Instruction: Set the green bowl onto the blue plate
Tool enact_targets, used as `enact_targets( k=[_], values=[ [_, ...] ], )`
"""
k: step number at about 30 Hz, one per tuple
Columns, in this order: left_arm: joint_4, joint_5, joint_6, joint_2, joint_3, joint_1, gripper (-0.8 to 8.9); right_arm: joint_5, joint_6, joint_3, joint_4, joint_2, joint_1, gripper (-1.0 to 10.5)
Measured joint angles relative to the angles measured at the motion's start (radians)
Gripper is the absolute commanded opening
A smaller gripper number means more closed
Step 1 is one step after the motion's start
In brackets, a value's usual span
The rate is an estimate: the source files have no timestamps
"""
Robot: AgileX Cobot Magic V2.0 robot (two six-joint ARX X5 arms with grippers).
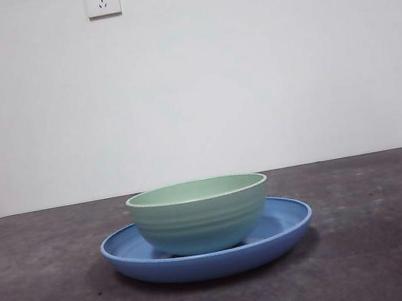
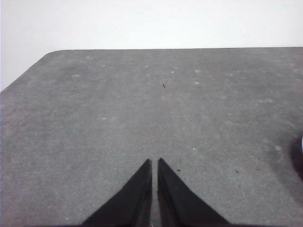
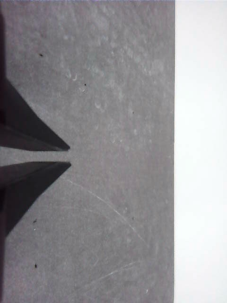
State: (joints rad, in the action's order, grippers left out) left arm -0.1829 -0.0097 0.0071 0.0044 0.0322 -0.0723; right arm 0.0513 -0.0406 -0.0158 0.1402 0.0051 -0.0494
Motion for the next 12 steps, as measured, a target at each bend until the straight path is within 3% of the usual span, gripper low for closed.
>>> enact_targets(
  k=[12],
  values=[
    [0.0,0.0,0.0,0.0,0.0,0.0,0.2,-0.003,0.008,0.0,0.018,0.0,0.035,0.3]
  ],
)
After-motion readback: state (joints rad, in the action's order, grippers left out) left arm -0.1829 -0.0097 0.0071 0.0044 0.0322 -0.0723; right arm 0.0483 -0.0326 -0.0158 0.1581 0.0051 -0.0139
